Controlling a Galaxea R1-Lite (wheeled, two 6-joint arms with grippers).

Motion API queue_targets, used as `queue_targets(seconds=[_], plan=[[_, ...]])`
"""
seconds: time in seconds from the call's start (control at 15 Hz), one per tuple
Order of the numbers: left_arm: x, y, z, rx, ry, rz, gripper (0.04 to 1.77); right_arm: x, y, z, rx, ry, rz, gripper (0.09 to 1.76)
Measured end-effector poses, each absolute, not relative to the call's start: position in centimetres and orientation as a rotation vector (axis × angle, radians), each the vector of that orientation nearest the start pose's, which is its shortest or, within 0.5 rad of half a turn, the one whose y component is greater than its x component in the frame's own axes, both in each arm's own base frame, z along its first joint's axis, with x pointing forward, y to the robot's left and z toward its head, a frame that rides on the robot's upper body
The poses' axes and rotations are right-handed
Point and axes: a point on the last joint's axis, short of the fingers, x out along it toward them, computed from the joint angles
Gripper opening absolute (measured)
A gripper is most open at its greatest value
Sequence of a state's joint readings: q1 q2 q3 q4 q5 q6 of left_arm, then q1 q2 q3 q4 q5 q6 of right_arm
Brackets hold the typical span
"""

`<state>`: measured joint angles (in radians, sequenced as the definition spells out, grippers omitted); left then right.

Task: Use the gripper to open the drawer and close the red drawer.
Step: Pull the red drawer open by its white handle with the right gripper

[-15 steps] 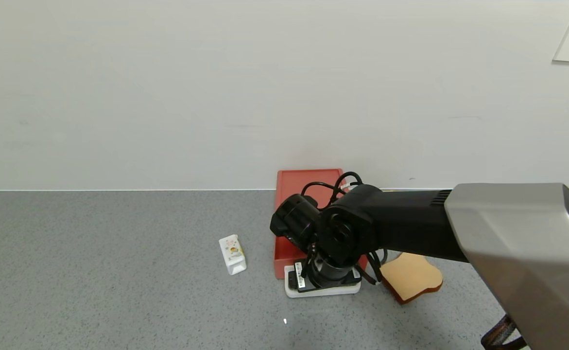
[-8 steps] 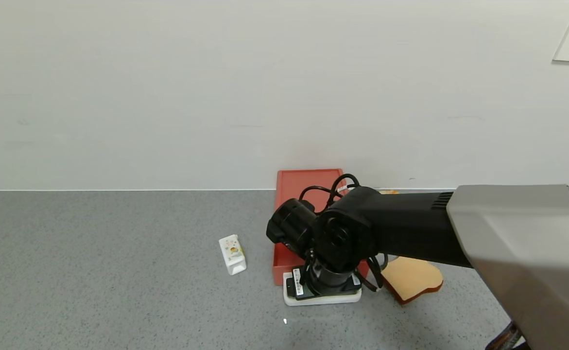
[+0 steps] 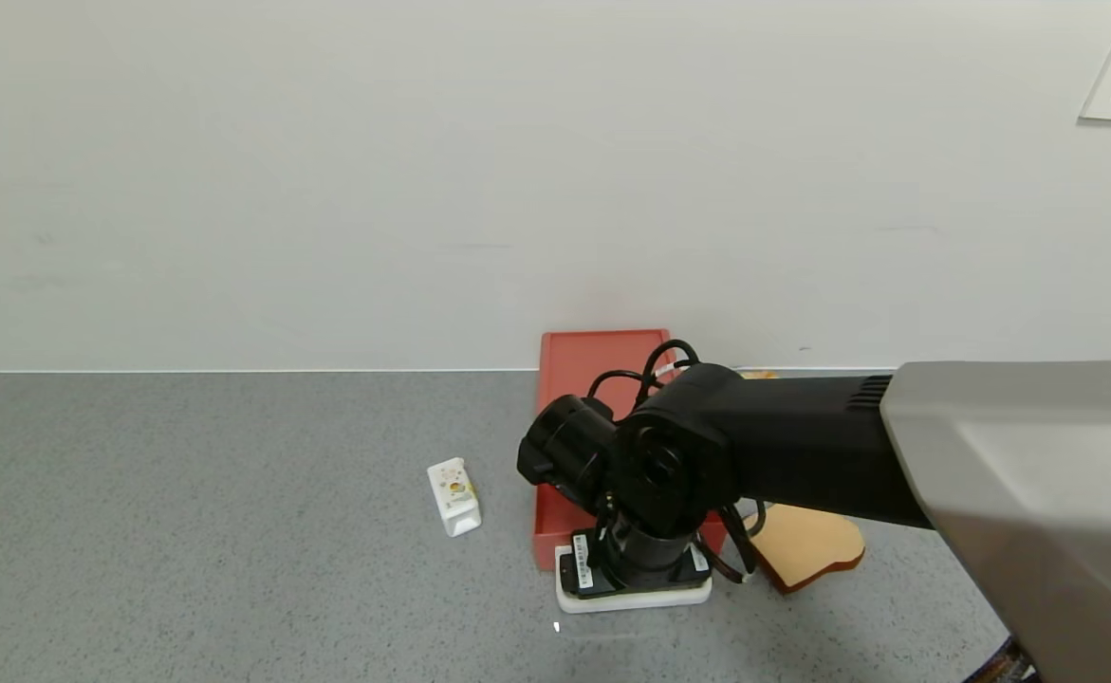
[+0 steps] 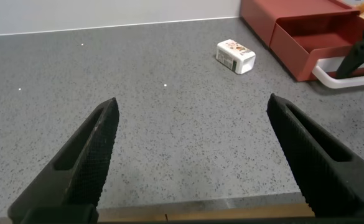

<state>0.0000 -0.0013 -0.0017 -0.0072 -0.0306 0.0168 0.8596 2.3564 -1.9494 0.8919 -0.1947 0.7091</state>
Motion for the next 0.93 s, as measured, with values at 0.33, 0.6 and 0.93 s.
queue_targets(seconds=[0.33, 0.6, 0.93], plan=[[-2.3, -0.1, 7.7, 0.017, -0.01, -0.031, 1.72, 27.8, 32.6, 11.5, -0.05, 1.242, 0.138, 1.71], [-2.3, -0.1, 7.7, 0.017, -0.009, -0.03, 1.72, 27.3, 33.0, 11.5, -0.041, 1.244, 0.137, 1.71], [-2.3, -0.1, 7.6, 0.018, -0.008, -0.022, 1.72, 27.3, 32.9, 12.0, -0.031, 1.238, 0.139, 1.71]])
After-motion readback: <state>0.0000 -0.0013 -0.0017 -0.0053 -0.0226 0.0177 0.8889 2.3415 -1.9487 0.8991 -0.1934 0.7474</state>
